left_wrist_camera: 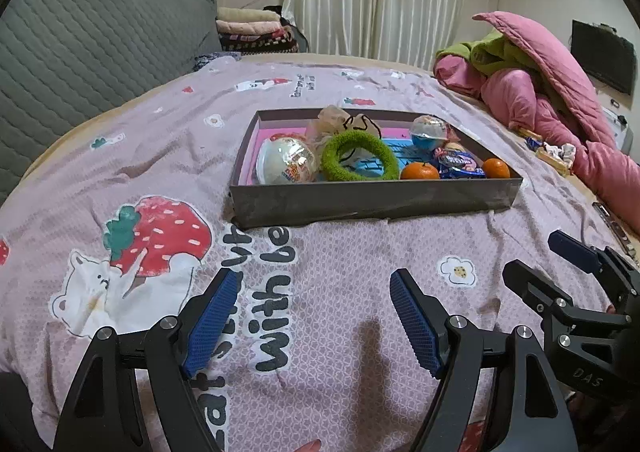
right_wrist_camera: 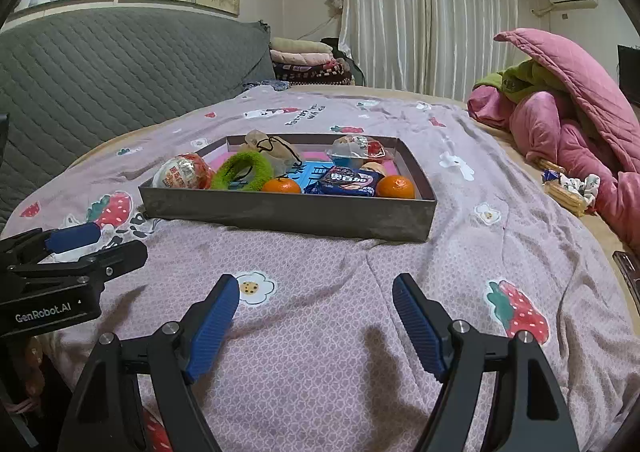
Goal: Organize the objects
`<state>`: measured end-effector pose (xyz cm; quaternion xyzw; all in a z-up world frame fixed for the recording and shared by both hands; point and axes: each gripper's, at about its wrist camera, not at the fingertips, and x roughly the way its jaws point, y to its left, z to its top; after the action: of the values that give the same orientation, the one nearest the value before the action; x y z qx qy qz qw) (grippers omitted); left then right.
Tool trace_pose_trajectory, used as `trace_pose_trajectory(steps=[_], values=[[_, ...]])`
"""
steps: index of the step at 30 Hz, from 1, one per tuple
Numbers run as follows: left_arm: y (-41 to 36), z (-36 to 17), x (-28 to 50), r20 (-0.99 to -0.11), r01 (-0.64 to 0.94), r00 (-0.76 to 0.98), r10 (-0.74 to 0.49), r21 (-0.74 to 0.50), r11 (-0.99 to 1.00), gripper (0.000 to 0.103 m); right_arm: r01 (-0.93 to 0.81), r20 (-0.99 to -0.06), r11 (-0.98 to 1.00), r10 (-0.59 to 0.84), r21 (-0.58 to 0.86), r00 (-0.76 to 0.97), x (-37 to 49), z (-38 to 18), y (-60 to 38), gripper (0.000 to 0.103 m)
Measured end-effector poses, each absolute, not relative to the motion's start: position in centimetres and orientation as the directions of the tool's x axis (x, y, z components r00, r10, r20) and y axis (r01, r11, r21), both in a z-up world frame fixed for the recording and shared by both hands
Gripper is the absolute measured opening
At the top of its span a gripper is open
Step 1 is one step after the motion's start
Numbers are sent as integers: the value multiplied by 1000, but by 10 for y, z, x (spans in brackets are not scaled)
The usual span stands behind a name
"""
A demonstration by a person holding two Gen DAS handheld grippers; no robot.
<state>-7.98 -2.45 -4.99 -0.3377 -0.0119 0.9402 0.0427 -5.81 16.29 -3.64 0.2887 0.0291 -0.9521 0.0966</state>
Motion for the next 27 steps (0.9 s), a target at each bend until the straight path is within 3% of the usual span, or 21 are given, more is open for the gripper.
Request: trace_pose_trajectory(steps=[27], values=[[-19,-60,-86,-651,-76,-754,87,-44,-996,80,227,-574,-974,-187,2,-797,-60,-44,157,79]])
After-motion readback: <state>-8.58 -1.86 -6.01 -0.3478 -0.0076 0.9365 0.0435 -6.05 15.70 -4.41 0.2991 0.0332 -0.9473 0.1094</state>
